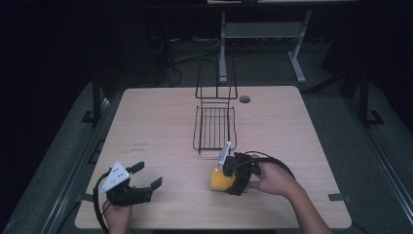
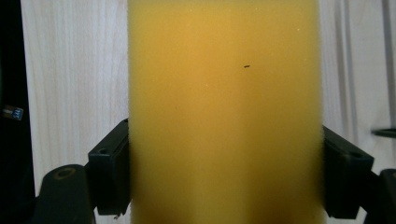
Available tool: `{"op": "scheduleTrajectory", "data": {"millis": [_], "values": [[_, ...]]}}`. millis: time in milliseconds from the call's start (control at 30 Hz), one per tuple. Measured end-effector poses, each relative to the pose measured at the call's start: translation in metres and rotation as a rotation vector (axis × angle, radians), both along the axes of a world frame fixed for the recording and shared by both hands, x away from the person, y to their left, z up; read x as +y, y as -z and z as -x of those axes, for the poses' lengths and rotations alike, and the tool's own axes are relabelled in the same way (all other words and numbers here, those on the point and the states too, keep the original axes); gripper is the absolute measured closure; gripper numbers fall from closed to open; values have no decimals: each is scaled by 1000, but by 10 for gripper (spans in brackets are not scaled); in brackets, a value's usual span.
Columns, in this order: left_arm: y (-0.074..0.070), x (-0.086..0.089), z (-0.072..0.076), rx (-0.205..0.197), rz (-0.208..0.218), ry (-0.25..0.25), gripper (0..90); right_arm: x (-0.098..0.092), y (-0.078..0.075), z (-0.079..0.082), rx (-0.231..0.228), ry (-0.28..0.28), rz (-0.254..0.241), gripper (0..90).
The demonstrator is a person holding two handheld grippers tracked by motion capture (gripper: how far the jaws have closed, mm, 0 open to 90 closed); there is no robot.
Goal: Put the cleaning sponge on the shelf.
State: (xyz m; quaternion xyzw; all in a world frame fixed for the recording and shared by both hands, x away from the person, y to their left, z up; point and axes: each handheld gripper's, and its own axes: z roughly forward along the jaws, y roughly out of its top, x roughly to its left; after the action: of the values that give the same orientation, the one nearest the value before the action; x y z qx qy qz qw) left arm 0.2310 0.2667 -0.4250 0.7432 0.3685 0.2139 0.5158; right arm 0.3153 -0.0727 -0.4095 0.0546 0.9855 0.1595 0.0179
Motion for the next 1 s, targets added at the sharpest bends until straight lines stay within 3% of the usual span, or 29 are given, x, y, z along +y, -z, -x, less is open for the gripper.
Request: {"op": "scheduleTrajectory", "data": {"millis": [200,1000], "values": [[0,-1,0,-1,3,4,128,7,-5,-8,-4,-23,-5,208],[0,-1,-1,-2,1,6,128,22,-22,-36,-6,-21,-14,208]]}}
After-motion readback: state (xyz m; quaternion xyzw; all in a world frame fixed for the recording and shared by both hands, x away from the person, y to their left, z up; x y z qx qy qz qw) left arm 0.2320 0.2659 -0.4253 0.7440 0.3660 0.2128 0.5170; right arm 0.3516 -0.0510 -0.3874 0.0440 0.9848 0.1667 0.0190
